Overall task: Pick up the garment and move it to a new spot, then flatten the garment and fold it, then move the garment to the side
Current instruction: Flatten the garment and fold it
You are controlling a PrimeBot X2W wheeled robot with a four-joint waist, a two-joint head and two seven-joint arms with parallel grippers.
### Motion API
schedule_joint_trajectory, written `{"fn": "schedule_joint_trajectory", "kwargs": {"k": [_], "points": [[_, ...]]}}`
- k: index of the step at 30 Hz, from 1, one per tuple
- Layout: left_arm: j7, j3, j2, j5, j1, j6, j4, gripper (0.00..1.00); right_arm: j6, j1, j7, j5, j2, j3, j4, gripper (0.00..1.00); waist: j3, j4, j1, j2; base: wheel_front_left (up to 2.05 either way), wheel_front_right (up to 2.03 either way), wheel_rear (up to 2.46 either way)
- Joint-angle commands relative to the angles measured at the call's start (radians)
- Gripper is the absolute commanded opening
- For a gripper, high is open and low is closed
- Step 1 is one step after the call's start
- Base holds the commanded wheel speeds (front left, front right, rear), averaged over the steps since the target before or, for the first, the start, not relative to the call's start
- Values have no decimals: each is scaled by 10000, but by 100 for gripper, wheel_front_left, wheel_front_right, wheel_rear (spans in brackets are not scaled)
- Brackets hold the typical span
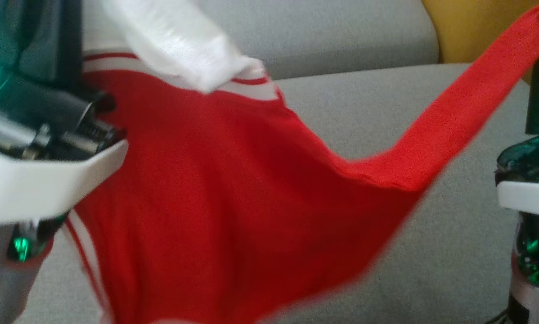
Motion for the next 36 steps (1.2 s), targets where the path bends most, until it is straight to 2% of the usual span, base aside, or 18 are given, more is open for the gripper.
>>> {"fn": "schedule_joint_trajectory", "kwargs": {"k": [1, 5, 9, 14, 18, 23, 27, 32, 36], "points": [[173, 297, 318, -15, -676, -117, 97, 0, 39, -501, 267, -155, -58, 161, -342, 0, 193, -102, 1, 0, 0, 0, 0], [414, 8, 348, 84, -1485, -481, 897, 0, 39, -883, 690, -241, -58, -78, -108, 0, 861, -261, 1, 0, 0, 0, 0], [497, -189, 258, 166, -2491, -846, 1996, 0, 39, -1953, 849, -420, -58, -318, 756, 0, 1980, -376, 1, 0, 0, 0, 0], [108, -321, 43, 449, -4346, -1452, 3997, 0, 39, -4228, 748, -955, -59, -392, 2763, 0, 3292, -455, 1, 0, 0, 0, 0], [-646, -330, -182, 896, -6050, -1797, 5887, 0, 39, -6491, 236, -1715, -74, -423, 4819, 0, 3908, -481, 1, 0, 0, 0, 0], [-1902, -378, -489, 1654, -7944, -1815, 8057, 0, 39, -9159, -1027, -2493, -79, -473, 7403, 0, 4288, -431, 1, 0, 0, 0, 0], [-2937, -583, -706, 2172, -8719, -1748, 9568, 0, 39, -10496, -2109, -3300, -73, -812, 9513, 0, 4725, -310, 1, 0, 0, 0, 0], [-3660, -599, -1533, 1792, -8681, -1694, 10892, 0, 39, -11001, -3077, -3944, -65, -1454, 11586, 0, 5606, 3, 1, 0, 0, 0, 0], [-4027, -787, -2127, 1550, -7973, -1793, 11469, 0, 39, -10616, -3696, -4328, -62, -1502, 12870, 0, 6099, 200, 1, 0, 0, 0, 0]]}}
